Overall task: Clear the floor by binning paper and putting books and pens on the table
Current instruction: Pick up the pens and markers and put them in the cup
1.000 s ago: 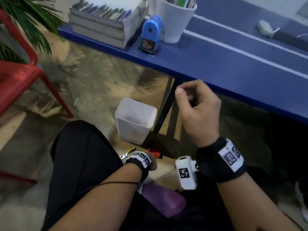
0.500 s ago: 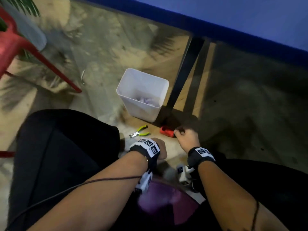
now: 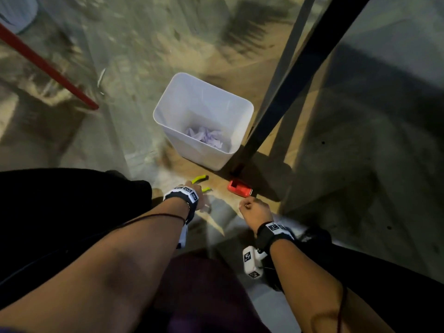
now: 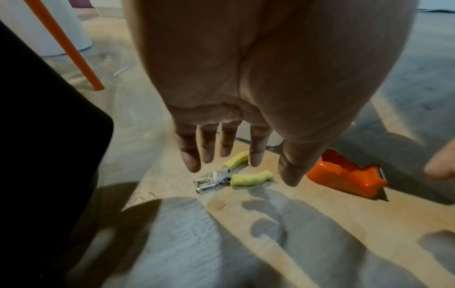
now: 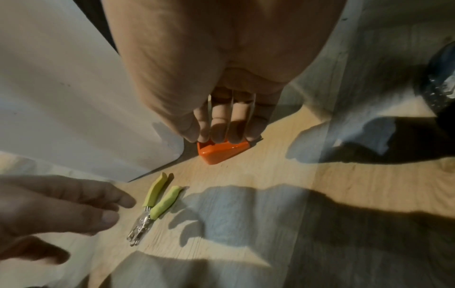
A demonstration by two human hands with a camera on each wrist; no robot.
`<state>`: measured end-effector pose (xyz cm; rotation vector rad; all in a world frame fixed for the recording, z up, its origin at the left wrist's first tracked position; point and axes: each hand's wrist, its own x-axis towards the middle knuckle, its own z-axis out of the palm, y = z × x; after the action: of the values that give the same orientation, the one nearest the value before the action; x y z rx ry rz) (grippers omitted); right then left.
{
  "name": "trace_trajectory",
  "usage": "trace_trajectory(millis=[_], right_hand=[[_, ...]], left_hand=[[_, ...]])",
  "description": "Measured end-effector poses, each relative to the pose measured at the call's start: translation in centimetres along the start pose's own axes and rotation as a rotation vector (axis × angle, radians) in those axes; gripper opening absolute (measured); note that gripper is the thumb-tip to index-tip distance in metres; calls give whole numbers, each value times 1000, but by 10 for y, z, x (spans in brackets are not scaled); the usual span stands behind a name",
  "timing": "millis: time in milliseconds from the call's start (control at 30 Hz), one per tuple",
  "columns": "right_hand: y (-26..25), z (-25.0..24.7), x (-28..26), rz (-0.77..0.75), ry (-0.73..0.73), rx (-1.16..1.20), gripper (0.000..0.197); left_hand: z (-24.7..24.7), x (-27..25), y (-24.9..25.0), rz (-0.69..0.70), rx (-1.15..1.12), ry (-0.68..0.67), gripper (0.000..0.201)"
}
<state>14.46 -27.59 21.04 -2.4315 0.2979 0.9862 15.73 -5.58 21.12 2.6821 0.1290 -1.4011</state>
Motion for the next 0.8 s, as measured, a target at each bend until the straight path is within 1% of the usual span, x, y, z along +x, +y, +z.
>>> trace_trajectory(millis=[67, 133, 200, 267, 333, 400, 467, 633, 700, 800], right_hand=[[-1, 5, 7, -29, -21, -5, 20], [-5, 12, 12, -63, -46, -24, 16], [-13, 20, 15, -92, -59, -5, 11], [-19, 27, 16, -108, -62, 41, 9], [-21, 31, 16, -116, -58, 78, 10], [-18, 34, 16, -119, -51, 90, 12], [-13, 35, 14, -111, -62, 82, 13], [3, 35, 6, -65, -109, 49, 14], [7, 32, 3, -52, -117, 33, 17], [11, 26, 1, -50, -104, 26, 19]], left_hand=[[14, 13, -2, -36, -8, 6, 53], [25, 26, -8, -83, -64, 3, 53], [26, 34, -16, -124, -105, 0, 52], [26, 44, -21, -134, -146, 24, 48], [25, 54, -24, -118, -174, 46, 46], [27, 60, -24, -102, -204, 57, 49], [30, 62, -21, -58, -184, 75, 49], [34, 73, -17, -22, -65, 19, 37], [36, 81, -16, -10, -50, -37, 36], [36, 80, -18, 26, -14, -53, 38]])
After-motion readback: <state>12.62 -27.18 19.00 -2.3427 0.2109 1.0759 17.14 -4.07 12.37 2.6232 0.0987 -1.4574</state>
